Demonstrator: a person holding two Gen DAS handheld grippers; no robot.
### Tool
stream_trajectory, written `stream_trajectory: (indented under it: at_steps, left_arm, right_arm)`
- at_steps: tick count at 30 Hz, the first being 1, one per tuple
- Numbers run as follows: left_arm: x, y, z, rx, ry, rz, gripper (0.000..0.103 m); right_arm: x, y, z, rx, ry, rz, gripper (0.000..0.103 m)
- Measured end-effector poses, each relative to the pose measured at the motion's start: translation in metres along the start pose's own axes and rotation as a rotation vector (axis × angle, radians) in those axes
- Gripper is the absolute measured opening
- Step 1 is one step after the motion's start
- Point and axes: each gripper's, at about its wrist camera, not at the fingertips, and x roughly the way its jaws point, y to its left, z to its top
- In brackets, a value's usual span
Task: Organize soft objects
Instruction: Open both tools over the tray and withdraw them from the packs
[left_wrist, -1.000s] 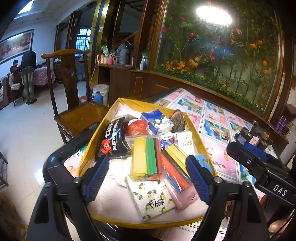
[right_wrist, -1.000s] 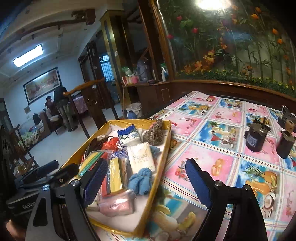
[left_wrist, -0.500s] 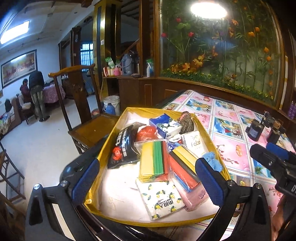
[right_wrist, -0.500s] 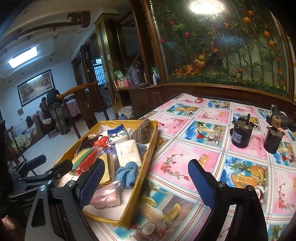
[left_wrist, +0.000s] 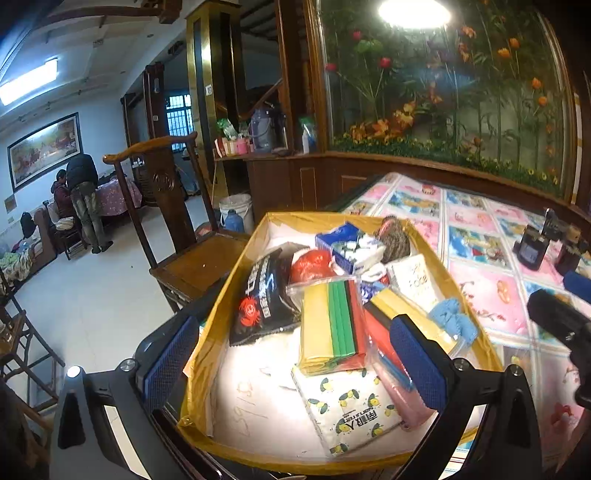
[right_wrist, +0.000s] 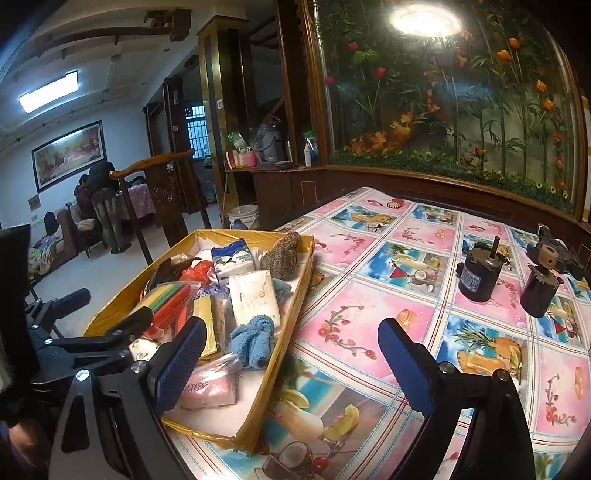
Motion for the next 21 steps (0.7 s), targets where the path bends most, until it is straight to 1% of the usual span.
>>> stream_trajectory:
  at_steps: [6,9,15,21]
  left_arm:
    - [0.013,-0.009,-0.003,0.012,0.043,-0.02,0.103]
    - [0.017,-0.011,-0.005,0.024,0.056,-0.009,0.103]
    - [0.025,-0.007,-0.007,0.013,0.074,0.016,0.103]
    - [0.027,-0.006,-0.009,0.023,0.081,0.022,0.103]
  right_arm:
    - [0.002,0.0,0.0,-0.003,0.012,-0.002,0.096]
    - [0.003,0.0,0.0,0.002,0.018,0.003,0.096]
    - [0.004,0.0,0.0,0.009,0.027,0.0,0.096]
    - [0.003,0.0,-0.001,0.011,0.029,-0.004,0.096]
